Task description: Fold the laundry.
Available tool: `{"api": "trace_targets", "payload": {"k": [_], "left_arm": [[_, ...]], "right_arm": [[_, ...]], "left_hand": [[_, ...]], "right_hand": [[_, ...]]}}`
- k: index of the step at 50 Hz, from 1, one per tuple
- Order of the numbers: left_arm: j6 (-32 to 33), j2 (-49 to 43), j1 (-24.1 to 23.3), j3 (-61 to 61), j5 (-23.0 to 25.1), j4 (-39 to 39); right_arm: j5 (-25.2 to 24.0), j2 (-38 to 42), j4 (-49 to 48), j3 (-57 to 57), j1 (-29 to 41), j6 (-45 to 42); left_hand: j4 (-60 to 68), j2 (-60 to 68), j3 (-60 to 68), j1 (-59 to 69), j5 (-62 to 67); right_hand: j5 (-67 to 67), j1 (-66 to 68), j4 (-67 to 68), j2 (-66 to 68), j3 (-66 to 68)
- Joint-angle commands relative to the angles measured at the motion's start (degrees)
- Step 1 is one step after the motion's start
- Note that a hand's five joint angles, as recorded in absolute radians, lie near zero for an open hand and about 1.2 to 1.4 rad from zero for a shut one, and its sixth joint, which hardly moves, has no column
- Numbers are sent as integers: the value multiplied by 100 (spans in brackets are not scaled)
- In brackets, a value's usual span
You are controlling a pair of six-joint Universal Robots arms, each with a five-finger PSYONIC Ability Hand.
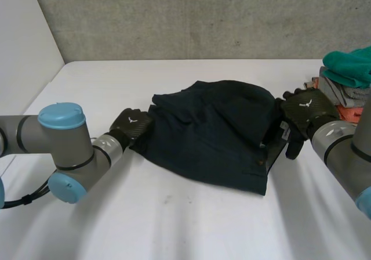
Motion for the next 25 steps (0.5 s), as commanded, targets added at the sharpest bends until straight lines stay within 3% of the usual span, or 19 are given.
{"api": "trace_targets", "payload": {"k": [1,6,11,18,25], "left_arm": [[94,-29,-80,129,-82,-39],[67,24,-97,85,-362,-223],[32,392,-150,-29,-653,-706],[-12,1148,-159,-503,-653,-1419],[-275,1684,-168,-960,-662,-1446]], "right_arm": [[-73,-381,385,81,2,-427],[-178,-495,1124,485,134,-507],[-652,-627,1064,986,415,-340],[-811,-417,36,1347,600,565],[-592,848,-905,1154,688,741]], "left_hand": [[2520,2520,2539,2304,2570],[2520,2520,2539,2304,2570],[2520,2520,2539,2304,2570],[2520,2520,2539,2304,2570],[2520,2520,2539,2304,2570]], "right_hand": [[-210,18,-182,-93,-34],[412,640,440,530,589],[548,775,575,665,724],[514,742,542,631,690],[882,1110,910,1000,1059]]}}
